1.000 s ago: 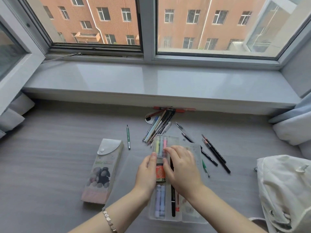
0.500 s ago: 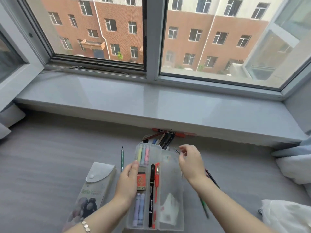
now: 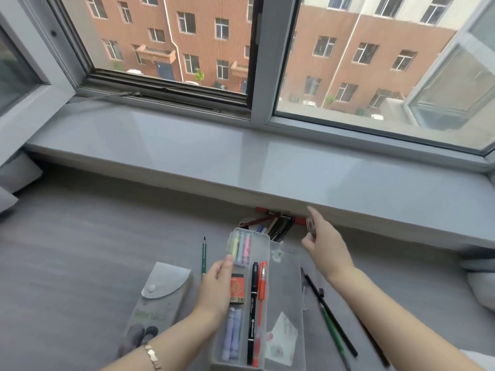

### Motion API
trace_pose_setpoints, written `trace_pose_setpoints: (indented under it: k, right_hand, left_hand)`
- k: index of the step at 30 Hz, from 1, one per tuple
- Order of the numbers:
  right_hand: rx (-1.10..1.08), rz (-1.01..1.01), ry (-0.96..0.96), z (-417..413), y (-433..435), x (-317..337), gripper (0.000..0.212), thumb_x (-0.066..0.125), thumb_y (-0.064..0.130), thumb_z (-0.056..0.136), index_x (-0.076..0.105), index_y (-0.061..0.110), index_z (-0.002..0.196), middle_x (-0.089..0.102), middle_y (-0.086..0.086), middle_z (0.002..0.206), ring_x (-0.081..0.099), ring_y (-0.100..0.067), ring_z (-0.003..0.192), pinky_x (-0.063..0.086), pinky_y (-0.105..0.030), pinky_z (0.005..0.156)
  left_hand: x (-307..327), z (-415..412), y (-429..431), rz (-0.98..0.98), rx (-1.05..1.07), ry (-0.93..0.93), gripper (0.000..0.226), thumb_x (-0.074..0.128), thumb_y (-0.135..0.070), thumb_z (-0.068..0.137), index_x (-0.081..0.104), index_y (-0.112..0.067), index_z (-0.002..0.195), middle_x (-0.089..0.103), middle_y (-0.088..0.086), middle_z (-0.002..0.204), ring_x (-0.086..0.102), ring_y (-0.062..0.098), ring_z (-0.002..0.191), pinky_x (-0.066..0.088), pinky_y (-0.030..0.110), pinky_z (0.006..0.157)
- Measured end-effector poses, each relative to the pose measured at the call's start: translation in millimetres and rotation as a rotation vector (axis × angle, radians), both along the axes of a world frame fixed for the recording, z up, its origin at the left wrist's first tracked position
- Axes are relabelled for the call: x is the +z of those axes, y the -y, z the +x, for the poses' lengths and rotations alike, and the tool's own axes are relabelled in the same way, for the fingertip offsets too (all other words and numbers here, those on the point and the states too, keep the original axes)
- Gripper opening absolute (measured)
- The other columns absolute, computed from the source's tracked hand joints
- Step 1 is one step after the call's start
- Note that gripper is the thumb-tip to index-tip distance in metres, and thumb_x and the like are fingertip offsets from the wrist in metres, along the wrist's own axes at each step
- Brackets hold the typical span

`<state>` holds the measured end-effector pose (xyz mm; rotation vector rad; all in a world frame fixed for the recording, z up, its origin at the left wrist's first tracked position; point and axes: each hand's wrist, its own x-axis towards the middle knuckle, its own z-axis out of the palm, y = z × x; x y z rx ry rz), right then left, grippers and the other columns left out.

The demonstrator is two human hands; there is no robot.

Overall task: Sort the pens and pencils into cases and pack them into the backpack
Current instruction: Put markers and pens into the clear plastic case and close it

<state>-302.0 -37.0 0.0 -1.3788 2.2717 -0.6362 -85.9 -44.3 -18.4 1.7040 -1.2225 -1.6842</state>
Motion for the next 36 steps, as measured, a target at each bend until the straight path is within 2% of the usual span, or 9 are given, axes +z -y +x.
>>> trace_pose_setpoints:
  k: [3,7,10,14,19,24,27,32,36]
  right_hand:
    - [-0.057,-0.228,0.265,16.2,0.4,26.8,0.051,0.055,0.004,0.082,0.047,0.021,0.130,0.054,0.003,0.079,0.052,-0.004,0.060,0.040,-0.006,0.058]
    - [0.048,-0.199,0.492,53.6,-14.5,36.2,0.042,0.060,0.007,0.083,0.051,0.024,0.121,0.055,0.001,0.078,0.056,-0.004,0.055,0.049,-0.017,0.049]
    - [0.105,-0.116,0.414,69.3,-29.0,30.8,0.042,0.065,0.016,0.082,0.051,0.025,0.120,0.059,0.005,0.083,0.060,-0.009,0.072,0.055,-0.024,0.070]
    - [0.338,-0.156,0.073,78.1,-52.0,22.4,0.042,0.069,0.025,0.079,0.058,0.013,0.118,0.060,0.000,0.104,0.052,-0.006,0.095,0.036,-0.004,0.086]
    - [0.290,-0.294,-0.400,70.3,-66.9,14.3,0.043,0.081,0.035,0.062,0.070,0.010,0.095,0.065,-0.010,0.100,0.040,-0.021,0.105,0.050,-0.041,0.086]
    - [0.262,-0.277,-0.248,41.1,-52.9,7.7,0.043,0.056,0.042,0.081,0.065,0.008,0.106,0.064,-0.007,0.105,0.046,-0.021,0.107,0.044,-0.038,0.092]
    - [0.066,-0.252,-0.043,0.1,-20.5,4.2,0.025,0.050,0.013,0.092,0.063,0.002,0.109,0.064,-0.012,0.109,0.056,-0.027,0.107,0.038,-0.025,0.095]
    - [0.099,0.251,-0.259,-40.4,28.5,-23.1,0.049,0.038,-0.005,0.084,0.046,0.012,0.130,0.052,-0.012,0.130,0.050,-0.030,0.117,0.044,-0.036,0.094]
    - [0.151,0.340,-0.450,-38.5,42.6,-37.3,0.049,0.043,-0.007,0.082,0.043,0.012,0.128,0.051,-0.013,0.127,0.051,-0.032,0.112,0.047,-0.037,0.083]
  left_hand:
    - [0.9,-5.3,-2.0,0.011,-0.012,-0.012,0.041,0.033,-0.047,0.094,0.060,-0.020,0.111,0.068,0.004,0.104,0.061,0.022,0.102,0.046,0.046,0.096]
    - [6.8,-13.4,-8.0,0.002,-0.017,-0.061,0.038,0.034,-0.045,0.094,0.061,-0.021,0.109,0.069,0.002,0.102,0.062,0.020,0.100,0.047,0.045,0.095]
    - [9.5,-15.6,-13.1,-0.039,-0.015,-0.084,0.034,0.035,-0.044,0.094,0.062,-0.026,0.103,0.070,-0.001,0.098,0.064,0.015,0.096,0.050,0.039,0.090]
    - [9.8,-16.5,-21.2,-0.061,-0.001,-0.085,0.033,0.037,-0.042,0.094,0.062,-0.023,0.106,0.067,-0.001,0.103,0.060,0.014,0.102,0.047,0.034,0.091]
    - [9.6,-26.2,-28.0,-0.053,-0.007,-0.118,0.039,0.040,-0.039,0.094,0.060,-0.016,0.118,0.064,0.003,0.116,0.056,0.017,0.113,0.043,0.034,0.099]
    - [7.0,-38.4,-20.8,-0.042,-0.065,-0.094,0.040,0.038,-0.042,0.094,0.059,-0.019,0.118,0.064,0.001,0.117,0.056,0.016,0.112,0.041,0.040,0.103]
    - [1.6,-42.6,-11.0,-0.036,-0.090,-0.060,0.038,0.037,-0.044,0.094,0.061,-0.022,0.113,0.066,0.000,0.112,0.058,0.018,0.110,0.044,0.039,0.099]
    - [-4.6,-48.8,1.8,-0.047,-0.099,-0.027,0.030,0.036,-0.045,0.094,0.061,-0.028,0.096,0.068,-0.004,0.094,0.061,0.010,0.093,0.046,0.023,0.075]
    - [-9.0,-49.3,6.6,-0.032,-0.107,-0.039,0.032,0.036,-0.045,0.094,0.063,-0.028,0.096,0.070,-0.001,0.089,0.065,0.013,0.086,0.049,0.018,0.068]
